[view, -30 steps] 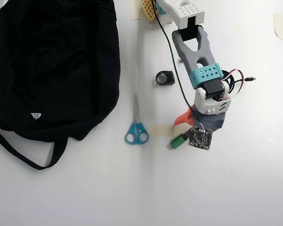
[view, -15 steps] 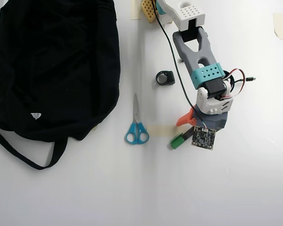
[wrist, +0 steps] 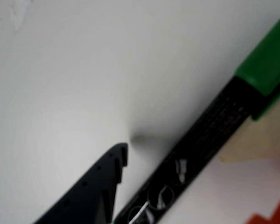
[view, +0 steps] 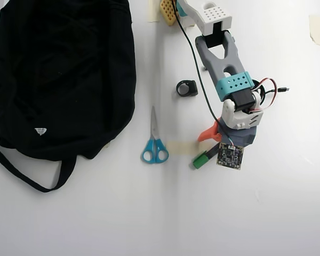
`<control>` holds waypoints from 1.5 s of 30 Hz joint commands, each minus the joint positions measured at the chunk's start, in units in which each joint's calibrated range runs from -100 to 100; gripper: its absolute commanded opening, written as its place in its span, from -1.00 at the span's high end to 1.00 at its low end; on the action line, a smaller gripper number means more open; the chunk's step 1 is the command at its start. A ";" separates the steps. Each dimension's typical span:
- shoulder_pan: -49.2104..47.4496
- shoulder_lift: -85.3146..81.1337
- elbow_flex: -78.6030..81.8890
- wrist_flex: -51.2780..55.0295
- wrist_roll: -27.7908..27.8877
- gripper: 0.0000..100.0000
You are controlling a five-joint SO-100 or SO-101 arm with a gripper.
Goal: Put the green marker into the black bag
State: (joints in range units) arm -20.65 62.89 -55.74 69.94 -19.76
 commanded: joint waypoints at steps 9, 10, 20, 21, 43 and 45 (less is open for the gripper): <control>0.08 -0.40 -1.58 0.43 0.09 0.31; 0.00 -0.40 -1.58 0.43 0.09 0.32; -0.30 -0.32 -1.58 3.53 0.09 0.38; -0.37 -0.23 -1.49 3.53 0.09 0.38; -0.37 3.33 -1.31 3.96 0.98 0.38; -0.37 4.16 -1.31 3.96 0.98 0.38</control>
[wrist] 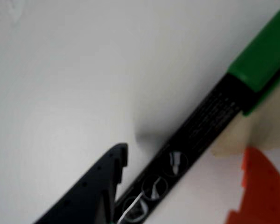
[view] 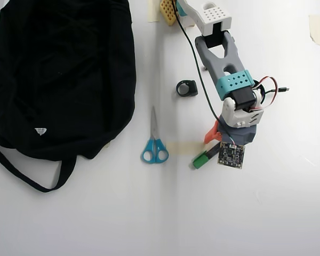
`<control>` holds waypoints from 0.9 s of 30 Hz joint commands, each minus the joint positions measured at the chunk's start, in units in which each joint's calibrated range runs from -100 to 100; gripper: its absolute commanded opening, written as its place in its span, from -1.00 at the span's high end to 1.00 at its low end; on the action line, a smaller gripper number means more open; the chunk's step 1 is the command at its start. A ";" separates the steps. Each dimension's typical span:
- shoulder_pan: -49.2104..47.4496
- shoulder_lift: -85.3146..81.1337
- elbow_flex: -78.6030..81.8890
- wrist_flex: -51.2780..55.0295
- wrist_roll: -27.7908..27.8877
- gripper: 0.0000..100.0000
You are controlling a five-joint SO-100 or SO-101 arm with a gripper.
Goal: Put the green marker into the black bag
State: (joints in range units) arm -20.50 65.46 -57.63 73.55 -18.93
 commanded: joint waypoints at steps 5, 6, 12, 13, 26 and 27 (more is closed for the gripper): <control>-0.59 2.50 0.57 1.04 0.15 0.38; -0.59 2.59 0.57 1.38 0.15 0.38; -0.59 2.59 0.57 1.56 0.21 0.54; -0.59 2.59 0.57 1.56 0.31 0.58; -0.52 2.59 0.57 2.25 0.68 0.67; -0.52 2.59 0.57 2.59 0.68 0.67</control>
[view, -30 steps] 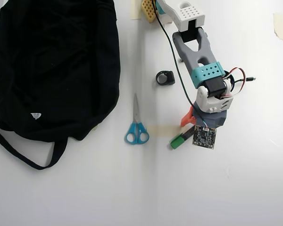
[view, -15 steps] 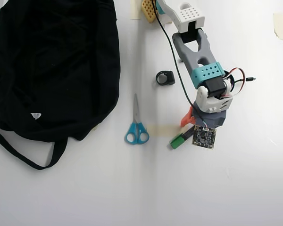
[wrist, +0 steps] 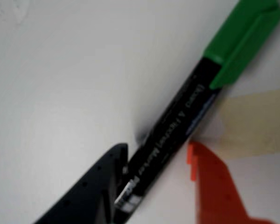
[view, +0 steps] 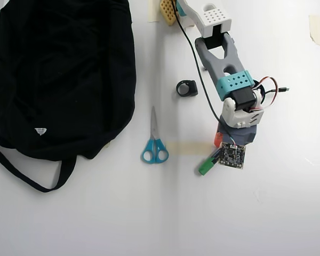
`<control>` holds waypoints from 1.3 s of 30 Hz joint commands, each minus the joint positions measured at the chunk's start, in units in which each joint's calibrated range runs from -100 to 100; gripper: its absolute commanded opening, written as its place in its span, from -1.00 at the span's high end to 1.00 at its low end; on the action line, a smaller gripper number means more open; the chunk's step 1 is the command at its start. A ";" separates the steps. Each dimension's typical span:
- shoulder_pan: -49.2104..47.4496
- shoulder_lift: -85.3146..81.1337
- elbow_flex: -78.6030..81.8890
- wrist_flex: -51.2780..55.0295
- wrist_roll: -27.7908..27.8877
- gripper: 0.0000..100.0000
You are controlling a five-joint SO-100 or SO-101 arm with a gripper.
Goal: Put the green marker into the black bag
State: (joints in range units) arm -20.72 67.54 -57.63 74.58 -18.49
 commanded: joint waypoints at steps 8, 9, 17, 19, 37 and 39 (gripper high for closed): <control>-0.37 0.51 0.12 2.34 0.66 0.94; -0.37 0.51 0.03 2.34 0.66 0.96; -0.22 0.43 0.21 2.34 0.66 0.96; -0.07 0.43 -0.06 2.34 0.66 0.96; -0.30 -0.73 -3.83 2.42 0.66 0.96; -0.37 -0.73 -4.46 2.42 0.66 0.96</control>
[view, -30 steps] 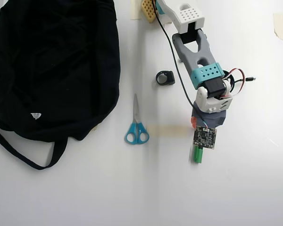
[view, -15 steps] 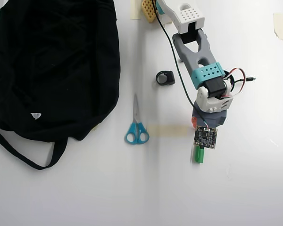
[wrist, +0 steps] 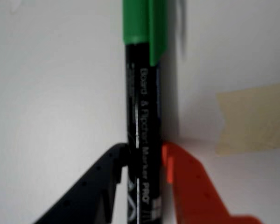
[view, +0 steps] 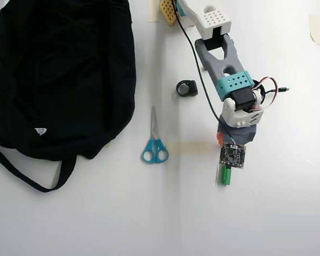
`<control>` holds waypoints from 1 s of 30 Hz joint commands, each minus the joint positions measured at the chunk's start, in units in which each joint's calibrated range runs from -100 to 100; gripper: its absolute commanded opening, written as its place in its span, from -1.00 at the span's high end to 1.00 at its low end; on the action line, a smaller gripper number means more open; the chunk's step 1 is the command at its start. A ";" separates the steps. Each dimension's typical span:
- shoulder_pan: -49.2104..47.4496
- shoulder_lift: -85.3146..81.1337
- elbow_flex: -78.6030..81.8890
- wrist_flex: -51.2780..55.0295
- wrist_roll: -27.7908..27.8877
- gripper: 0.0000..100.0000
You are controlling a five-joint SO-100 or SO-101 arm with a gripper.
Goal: Put the green marker into the black bag
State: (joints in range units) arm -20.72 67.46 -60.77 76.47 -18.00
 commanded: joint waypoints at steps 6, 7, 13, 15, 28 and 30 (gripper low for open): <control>-0.37 -0.57 -1.58 0.53 0.17 0.96; -0.37 -0.57 -1.58 0.53 0.17 0.96; -0.37 -0.65 -1.58 0.53 0.27 0.96; -0.37 -0.65 -1.67 0.53 0.48 0.96; 0.15 -0.65 -8.95 7.94 4.42 0.96; 0.30 -0.65 -9.85 9.06 4.68 0.96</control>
State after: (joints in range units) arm -20.72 67.95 -67.45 83.77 -14.09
